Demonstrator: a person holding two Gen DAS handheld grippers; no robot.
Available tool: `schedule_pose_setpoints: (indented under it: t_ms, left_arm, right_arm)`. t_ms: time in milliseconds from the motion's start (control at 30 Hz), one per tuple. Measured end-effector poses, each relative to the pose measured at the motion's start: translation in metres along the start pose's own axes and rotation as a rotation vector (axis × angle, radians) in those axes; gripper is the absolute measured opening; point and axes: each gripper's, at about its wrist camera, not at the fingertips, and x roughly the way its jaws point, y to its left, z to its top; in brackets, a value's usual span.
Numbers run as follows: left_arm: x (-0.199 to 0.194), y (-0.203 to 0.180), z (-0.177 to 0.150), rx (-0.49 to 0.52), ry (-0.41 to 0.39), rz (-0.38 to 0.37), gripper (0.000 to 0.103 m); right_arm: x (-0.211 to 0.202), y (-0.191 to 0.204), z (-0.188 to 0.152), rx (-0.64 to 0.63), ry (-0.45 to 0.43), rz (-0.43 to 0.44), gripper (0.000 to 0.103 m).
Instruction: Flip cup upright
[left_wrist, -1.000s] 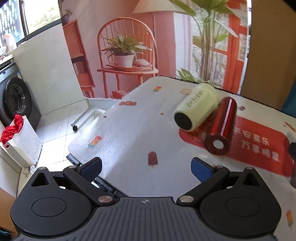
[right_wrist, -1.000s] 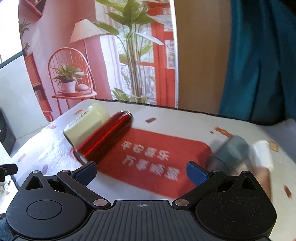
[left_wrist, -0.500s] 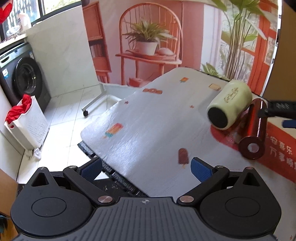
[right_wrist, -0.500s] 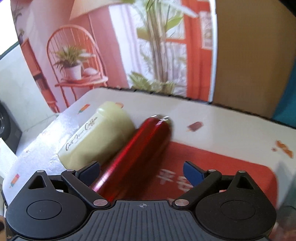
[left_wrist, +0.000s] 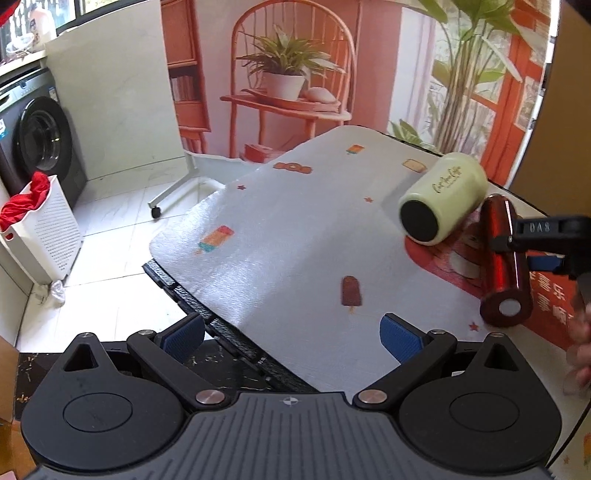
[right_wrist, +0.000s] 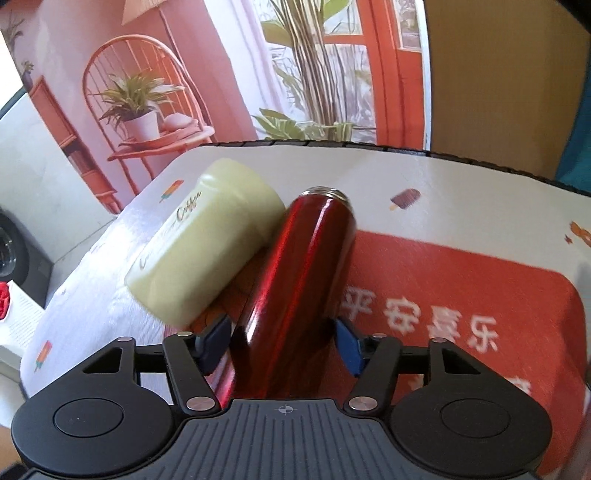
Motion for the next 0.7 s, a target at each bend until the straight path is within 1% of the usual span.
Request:
schedule_pose_setpoints:
  t_ms: [300, 467, 600, 700]
  left_arm:
    - [-0.005, -0.023, -0.008, 0.047, 0.028, -0.053, 0.102]
    - [-0.003, -0.04, -0.01, 0.045, 0.073, -0.094, 0.101]
    - [0.005, -0.064, -0.005, 0.039, 0.119, -0.161, 0.1]
    - [0.015, -0.088, 0.001, 0.046, 0.159, -0.227, 0.098]
  right_arm:
    - [-0.053, -0.023, -0.054, -0.042, 0.024, 0.049, 0.054]
    - [-0.083, -0.031, -0.087, -0.059, 0.045, 0.063, 0.055]
    - [-0.103, -0.04, -0.105, -0.05, 0.079, 0.093, 0.055]
    - [-0.115, -0.044, -0.115, -0.062, 0.102, 0.1, 0.055]
